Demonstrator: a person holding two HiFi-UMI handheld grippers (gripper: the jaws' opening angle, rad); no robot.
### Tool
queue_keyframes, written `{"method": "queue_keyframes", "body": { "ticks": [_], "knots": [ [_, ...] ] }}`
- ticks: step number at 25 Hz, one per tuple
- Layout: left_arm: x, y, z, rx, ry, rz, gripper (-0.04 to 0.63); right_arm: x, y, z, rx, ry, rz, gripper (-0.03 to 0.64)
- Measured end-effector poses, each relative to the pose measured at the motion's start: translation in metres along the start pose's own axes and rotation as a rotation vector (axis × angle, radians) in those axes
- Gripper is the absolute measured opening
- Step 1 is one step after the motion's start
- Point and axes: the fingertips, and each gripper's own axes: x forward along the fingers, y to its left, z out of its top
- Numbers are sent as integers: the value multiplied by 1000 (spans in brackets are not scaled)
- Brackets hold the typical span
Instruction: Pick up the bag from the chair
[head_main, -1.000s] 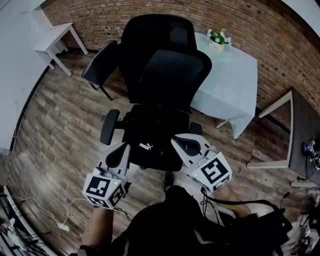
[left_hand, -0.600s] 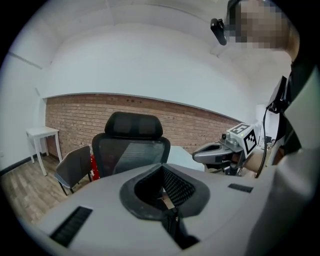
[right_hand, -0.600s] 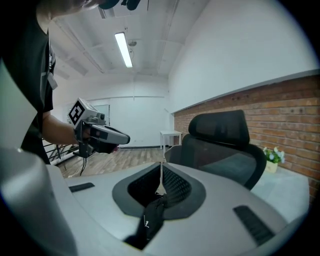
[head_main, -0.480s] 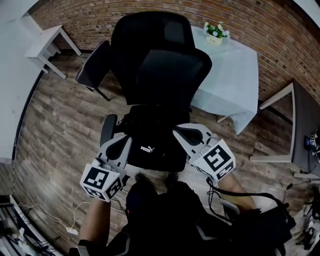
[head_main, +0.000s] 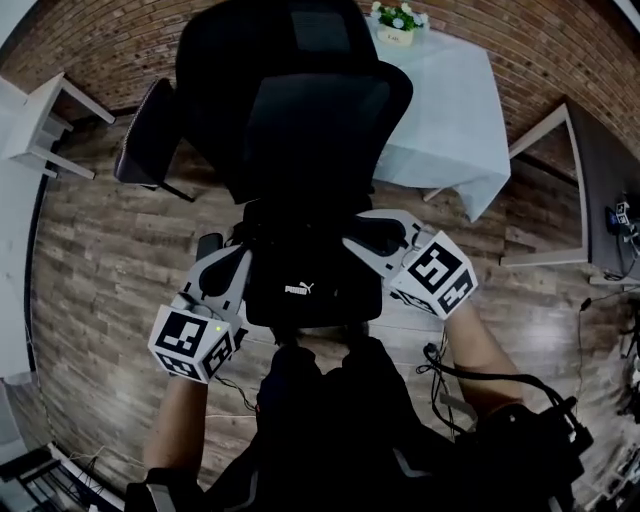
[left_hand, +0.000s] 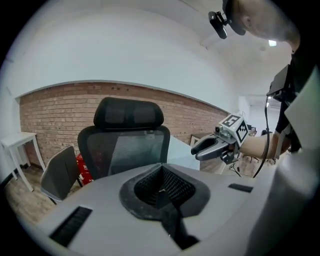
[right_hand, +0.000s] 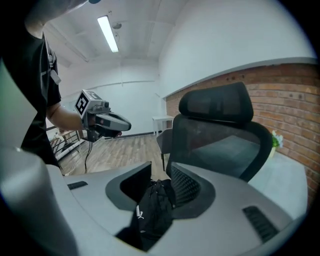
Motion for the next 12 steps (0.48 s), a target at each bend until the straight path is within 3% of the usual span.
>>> {"method": "queue_keyframes", "body": {
  "ticks": [7,12],
  "knots": [
    [33,33,-23,11,30,-114,2,34,-17,-28,25,103,-15,141],
    [62,46,-64,36,136,-222,2,67,-19,-66,57,199,52,192]
  ]
}}
